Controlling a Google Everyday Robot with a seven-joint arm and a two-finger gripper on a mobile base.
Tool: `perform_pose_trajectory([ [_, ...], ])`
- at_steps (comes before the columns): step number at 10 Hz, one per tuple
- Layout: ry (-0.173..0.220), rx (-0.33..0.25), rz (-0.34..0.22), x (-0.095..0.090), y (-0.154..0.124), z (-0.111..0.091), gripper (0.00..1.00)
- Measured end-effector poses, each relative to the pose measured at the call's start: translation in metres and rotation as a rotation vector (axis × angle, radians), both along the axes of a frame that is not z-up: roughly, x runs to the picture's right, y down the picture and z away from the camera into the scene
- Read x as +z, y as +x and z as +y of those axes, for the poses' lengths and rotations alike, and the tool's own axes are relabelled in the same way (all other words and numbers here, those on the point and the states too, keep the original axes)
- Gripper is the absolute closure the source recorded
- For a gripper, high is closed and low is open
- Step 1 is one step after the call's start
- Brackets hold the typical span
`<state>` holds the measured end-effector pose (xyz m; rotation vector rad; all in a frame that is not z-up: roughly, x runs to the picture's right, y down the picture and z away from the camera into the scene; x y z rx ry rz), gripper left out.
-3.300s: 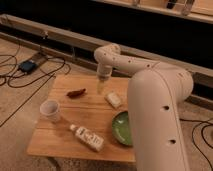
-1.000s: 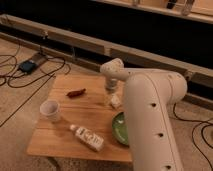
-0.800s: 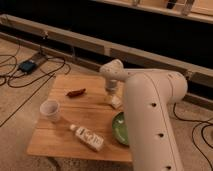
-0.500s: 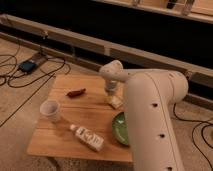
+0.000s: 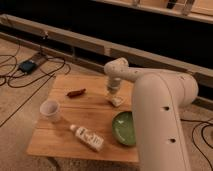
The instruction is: Place the white sponge in the ceramic bowl
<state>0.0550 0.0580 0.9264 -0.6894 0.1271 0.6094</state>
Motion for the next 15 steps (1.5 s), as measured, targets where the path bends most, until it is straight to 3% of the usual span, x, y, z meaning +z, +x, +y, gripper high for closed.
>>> perform_pose_trajectory([
  [4,-0.014,0.037,-0.12,-0.038,0.014,-0.02,1.0],
  [8,-0.045,0.053,-0.224,-0.087,0.031,-0.026,1.0],
  [11,-0.074,0.067,-0.237,-0.119,0.05,-0.013,1.0],
  [15,-0.15,0.097,-0.264,-0.152,0.055,0.028,1.0],
])
